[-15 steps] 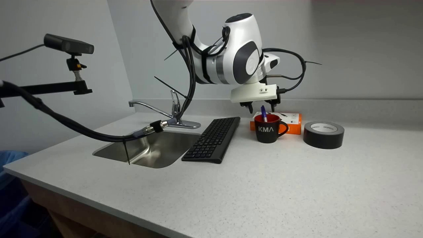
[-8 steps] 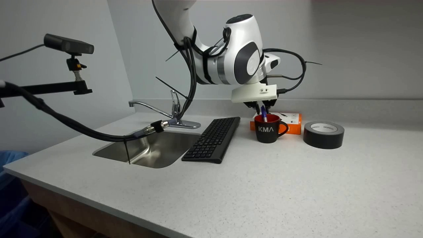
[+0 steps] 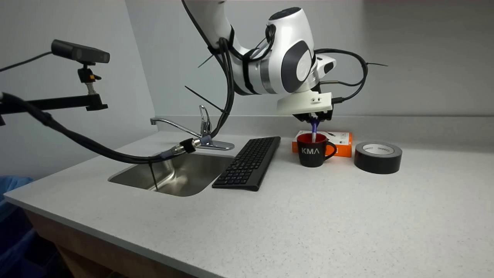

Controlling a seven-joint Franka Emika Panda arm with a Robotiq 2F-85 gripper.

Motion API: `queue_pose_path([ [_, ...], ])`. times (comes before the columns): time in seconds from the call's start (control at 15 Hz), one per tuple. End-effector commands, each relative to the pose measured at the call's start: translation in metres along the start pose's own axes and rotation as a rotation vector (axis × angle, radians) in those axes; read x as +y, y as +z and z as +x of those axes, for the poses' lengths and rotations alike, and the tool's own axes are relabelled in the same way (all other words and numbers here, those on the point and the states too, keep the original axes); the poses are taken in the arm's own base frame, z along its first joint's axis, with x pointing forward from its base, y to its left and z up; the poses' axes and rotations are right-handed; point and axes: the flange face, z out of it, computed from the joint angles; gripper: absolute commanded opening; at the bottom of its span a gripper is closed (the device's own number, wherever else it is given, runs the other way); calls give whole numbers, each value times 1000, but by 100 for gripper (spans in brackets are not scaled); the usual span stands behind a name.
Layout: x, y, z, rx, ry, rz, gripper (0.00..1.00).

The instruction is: Remove the marker from the mug and put it on the counter

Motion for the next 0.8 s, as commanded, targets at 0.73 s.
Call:
queue_pose_path([
  [0.73, 12, -95, -23, -217, -2, 63, 2],
])
